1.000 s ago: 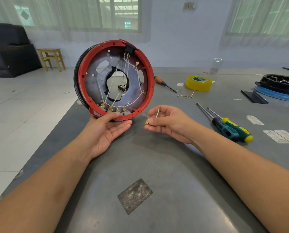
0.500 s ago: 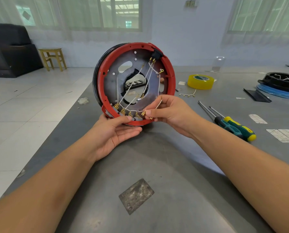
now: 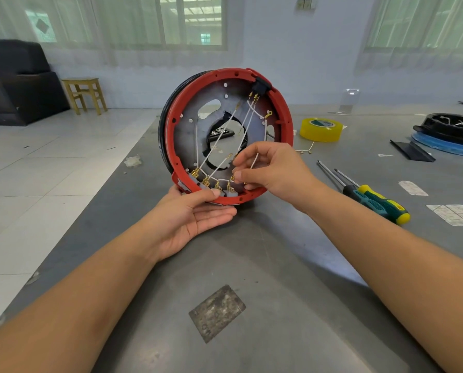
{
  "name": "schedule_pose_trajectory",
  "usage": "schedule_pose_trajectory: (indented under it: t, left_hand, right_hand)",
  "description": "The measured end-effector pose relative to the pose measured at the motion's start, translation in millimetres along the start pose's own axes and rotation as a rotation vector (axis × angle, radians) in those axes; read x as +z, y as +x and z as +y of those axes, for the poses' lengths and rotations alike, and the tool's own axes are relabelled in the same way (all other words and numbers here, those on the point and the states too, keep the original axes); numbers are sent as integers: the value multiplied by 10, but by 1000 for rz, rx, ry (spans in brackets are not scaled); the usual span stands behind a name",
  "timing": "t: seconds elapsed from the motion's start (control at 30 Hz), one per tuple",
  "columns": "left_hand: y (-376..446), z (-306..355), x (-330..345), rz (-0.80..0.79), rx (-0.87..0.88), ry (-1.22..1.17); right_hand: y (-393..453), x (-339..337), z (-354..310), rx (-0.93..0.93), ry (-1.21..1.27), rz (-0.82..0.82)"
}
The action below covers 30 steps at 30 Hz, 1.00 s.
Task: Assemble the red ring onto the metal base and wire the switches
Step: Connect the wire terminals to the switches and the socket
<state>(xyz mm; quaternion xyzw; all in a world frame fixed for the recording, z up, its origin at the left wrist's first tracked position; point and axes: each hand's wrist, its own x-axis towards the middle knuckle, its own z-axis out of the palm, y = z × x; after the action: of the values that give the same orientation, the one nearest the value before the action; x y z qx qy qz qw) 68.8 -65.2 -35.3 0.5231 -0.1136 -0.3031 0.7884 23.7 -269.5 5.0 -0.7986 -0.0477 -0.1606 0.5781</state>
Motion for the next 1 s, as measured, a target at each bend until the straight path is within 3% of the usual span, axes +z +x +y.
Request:
schedule_pose_trajectory:
  t: [0.13,0.4,1.0]
  left_hand:
    - [6,-15,2,-2,-4,2]
    - [-2,-60,59,-21,-6,-15]
    - [-7,-63,68,-20,-4,-9]
  right_hand:
    - [2,35,-17,-90,-198,46]
    - [-25,110,10,-120,-316,40]
    - [-58,187,1,-97,-330,37]
